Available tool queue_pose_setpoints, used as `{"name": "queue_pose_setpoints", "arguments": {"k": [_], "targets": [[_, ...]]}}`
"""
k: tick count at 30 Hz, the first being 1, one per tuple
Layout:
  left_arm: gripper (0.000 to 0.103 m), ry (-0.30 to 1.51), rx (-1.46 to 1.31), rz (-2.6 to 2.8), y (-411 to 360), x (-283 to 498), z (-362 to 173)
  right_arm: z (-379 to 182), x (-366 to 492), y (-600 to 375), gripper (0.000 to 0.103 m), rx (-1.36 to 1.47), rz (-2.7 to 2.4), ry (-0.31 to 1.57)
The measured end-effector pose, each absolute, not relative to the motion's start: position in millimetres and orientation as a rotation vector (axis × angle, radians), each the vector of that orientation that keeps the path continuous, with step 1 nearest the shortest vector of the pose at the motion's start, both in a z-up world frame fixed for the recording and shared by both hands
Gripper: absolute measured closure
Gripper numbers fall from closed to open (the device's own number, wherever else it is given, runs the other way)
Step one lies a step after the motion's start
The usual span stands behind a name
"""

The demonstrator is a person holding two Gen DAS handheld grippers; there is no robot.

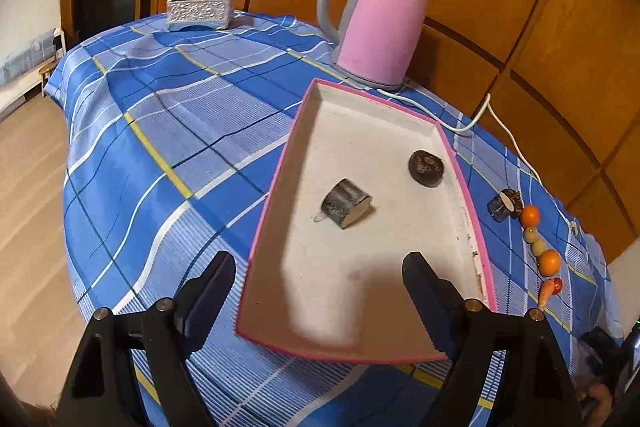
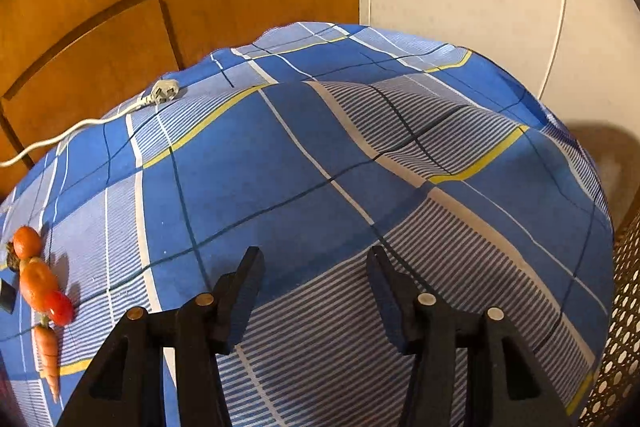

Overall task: Organize fruits
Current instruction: 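Reach the left tool to the light-topped log slice and grasp it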

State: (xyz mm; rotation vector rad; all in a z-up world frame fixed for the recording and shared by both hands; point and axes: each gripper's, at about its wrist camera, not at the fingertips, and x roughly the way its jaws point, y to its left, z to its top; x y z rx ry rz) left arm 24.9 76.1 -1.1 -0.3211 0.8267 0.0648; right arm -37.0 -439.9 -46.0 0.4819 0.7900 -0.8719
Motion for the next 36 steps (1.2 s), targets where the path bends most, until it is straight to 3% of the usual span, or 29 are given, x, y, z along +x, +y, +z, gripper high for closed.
{"name": "queue_pose_setpoints", "arguments": {"k": [5,8,17,36], "targets": [[0.016,0.822,-0.295,0.021,62,33,12,-46,-48,-448,0.048,0.518,-0.925,0.761],[0.016,0.818,-0.271,-0.019,46,42,20,-48,-42,-445,0.039,0.484,-0.925,0.783],[0.016,0.839,-0.185,-0.153,-15,71,31,-50,-36,-444,0.030,0.455,-0.911,0.802],[0.016,0.940,0.005,-0.310,-130,163,8,-52,-33,-443,0.027,0.440,-0.907,0.809]]}}
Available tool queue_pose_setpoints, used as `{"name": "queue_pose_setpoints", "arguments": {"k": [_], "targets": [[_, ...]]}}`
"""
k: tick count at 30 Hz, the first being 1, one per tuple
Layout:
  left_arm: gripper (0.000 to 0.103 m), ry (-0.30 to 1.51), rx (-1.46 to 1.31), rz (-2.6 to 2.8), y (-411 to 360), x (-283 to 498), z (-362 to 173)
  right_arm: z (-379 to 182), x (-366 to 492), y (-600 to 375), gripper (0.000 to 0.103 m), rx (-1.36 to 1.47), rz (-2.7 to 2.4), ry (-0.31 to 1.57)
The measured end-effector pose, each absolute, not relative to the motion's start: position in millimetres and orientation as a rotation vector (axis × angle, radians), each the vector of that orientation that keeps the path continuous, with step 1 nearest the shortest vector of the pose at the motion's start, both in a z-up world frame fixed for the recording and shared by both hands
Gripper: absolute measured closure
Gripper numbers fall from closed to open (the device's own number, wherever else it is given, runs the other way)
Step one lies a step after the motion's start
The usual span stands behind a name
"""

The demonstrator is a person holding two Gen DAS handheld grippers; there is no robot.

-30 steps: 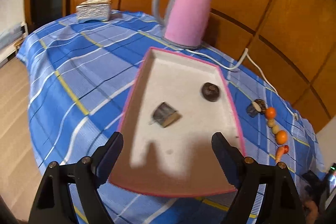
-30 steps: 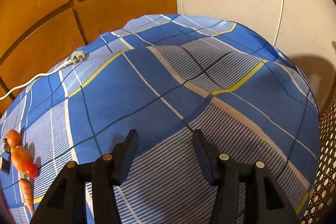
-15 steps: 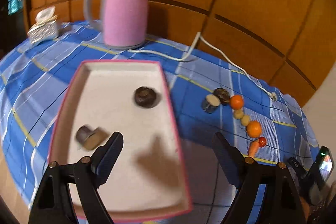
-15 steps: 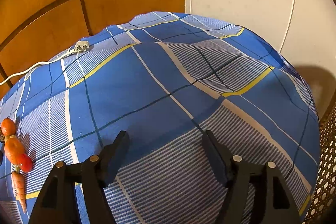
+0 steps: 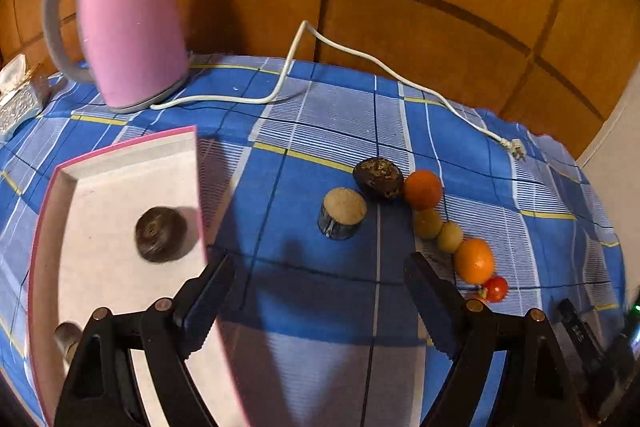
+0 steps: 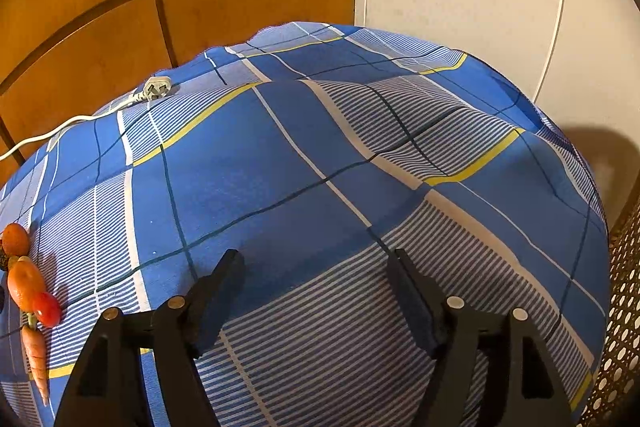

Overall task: Organize fruits
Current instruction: 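Reach the left tool to the light-topped log slice and grasp it, then carry the light-topped log slice into the tray and open the left tool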

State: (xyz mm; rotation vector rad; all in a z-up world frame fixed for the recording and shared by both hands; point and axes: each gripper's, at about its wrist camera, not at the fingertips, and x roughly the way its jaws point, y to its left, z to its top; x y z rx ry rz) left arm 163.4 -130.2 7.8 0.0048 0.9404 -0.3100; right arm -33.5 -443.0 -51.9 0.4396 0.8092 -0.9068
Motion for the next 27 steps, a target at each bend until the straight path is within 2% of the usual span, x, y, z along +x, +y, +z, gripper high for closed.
{"name": "queue_pose_setpoints", "arguments": {"k": [12,16,18,19,20,27], "targets": [[0.019,1.000,0.071,-0.256,-162,216,-30,-52,-32,-442,0.025,0.432,-0.905,0.812],[0.033,1.040,0.070,-0.247,-165,230,-46,-52,-32,-443,0.025,0.427,-0.905,0.813],[0.047,1.010,0.093,-0.249,-168,231,-46,-52,-32,-443,0.025,0.427,-0.904,0.813],[0.063,0.999,0.094,-0.279,-170,230,-45,-52,-32,-443,0.025,0.426,-0.904,0.813],[0.068,0.993,0.107,-0.298,-173,229,-44,-52,-32,-443,0.025,0.425,-0.905,0.814],[0.068,0.962,0.060,-0.348,-162,202,-25,-53,-30,-442,0.024,0.418,-0.906,0.816]]}}
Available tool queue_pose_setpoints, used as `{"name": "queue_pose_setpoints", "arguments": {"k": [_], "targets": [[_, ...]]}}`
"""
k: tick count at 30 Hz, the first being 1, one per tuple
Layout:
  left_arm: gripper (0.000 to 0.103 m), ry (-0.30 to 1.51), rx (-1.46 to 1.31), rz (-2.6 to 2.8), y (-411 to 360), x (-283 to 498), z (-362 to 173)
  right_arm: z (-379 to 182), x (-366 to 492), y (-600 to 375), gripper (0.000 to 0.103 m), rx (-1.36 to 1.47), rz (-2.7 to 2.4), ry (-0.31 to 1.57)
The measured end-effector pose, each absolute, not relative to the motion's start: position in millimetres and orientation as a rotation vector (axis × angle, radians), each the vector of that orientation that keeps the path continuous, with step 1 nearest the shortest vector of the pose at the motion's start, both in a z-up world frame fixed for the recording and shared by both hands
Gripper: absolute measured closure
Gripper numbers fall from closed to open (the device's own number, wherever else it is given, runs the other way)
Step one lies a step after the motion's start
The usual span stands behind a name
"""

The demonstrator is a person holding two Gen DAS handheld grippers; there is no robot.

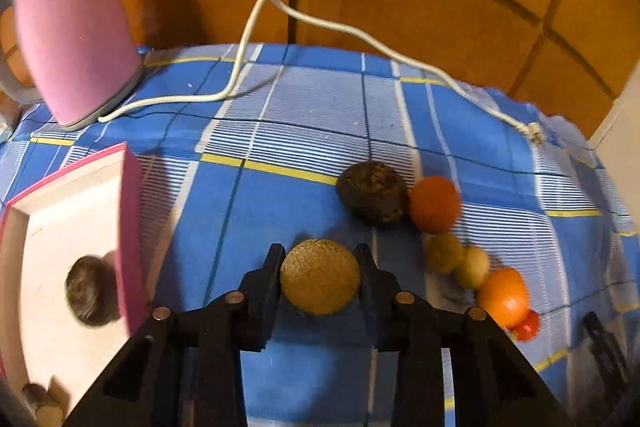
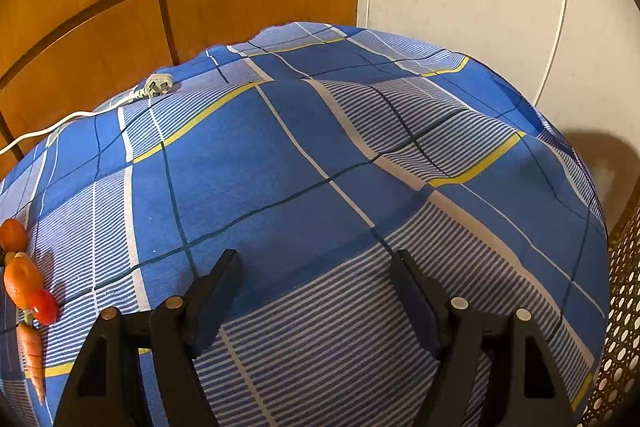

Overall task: Organize fruits
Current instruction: 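Carry the light-topped log slice into the tray and open the left tool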

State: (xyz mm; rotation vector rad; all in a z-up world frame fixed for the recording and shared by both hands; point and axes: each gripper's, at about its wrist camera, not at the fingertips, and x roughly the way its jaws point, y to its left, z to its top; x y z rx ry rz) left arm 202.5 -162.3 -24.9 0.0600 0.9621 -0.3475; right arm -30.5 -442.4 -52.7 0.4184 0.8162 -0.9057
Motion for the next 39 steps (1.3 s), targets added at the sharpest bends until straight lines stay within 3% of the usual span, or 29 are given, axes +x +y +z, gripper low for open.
{"name": "queue_pose_setpoints", "arguments": {"k": [16,39], "targets": [[0.068,0.865,-0.095,-0.221,-67,136,22,-53,-32,-443,0.024,0.418,-0.904,0.818],[0.068,0.862,-0.248,-0.073,36,115,13,-52,-29,-441,0.024,0.408,-0.906,0.824]]}}
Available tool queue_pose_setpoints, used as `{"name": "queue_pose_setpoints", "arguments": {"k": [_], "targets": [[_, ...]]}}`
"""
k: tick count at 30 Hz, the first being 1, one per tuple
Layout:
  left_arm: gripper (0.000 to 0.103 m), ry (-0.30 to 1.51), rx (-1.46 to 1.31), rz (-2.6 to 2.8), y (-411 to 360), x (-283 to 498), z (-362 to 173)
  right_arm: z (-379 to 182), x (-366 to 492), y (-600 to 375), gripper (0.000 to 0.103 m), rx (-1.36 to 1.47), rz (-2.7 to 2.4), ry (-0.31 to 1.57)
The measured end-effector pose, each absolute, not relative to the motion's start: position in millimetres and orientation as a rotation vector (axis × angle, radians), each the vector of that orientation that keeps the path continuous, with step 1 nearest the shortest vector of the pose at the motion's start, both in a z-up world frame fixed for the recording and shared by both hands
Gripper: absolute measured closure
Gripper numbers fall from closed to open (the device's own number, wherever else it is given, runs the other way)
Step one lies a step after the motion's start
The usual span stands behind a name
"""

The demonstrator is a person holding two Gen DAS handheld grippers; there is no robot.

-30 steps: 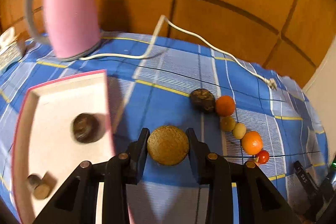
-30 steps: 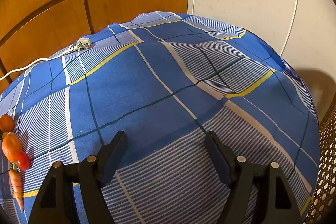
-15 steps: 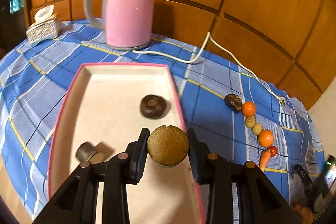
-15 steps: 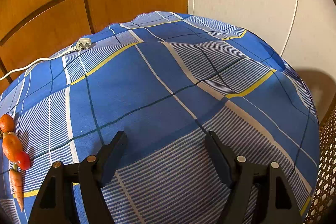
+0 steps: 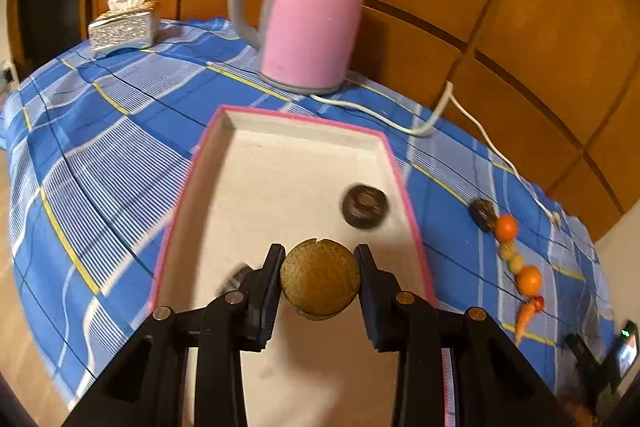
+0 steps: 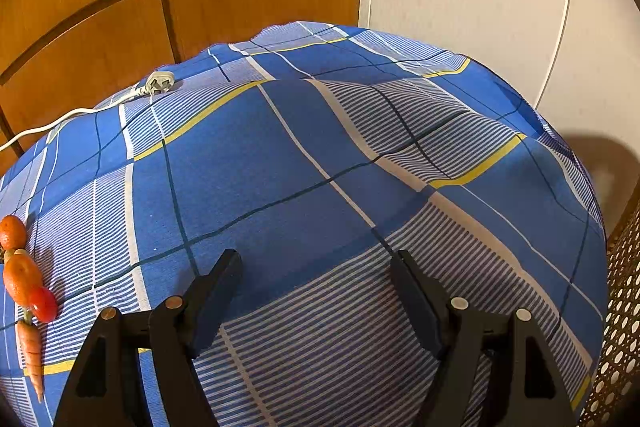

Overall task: Organize fruits
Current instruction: 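Carry the light-topped log slice into the tray and open the left tool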

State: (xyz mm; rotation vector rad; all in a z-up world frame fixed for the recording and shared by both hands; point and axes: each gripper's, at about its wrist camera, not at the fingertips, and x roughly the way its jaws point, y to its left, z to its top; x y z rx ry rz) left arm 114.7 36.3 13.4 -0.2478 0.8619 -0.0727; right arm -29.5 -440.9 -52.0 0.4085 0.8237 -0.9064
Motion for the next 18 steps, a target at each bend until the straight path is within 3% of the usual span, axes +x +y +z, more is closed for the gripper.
{"name": "queue_pose_setpoints", "arguments": {"k": [16,18], "targets": [[0.067,0.992,-0.298,0.065,63,181,-32,-52,-29,-442,0.024,0.401,-0.908,0.829],[0.059,0.979,-0.301,0.061,62,178,-34,-52,-30,-442,0.024,0.401,-0.908,0.829]]}}
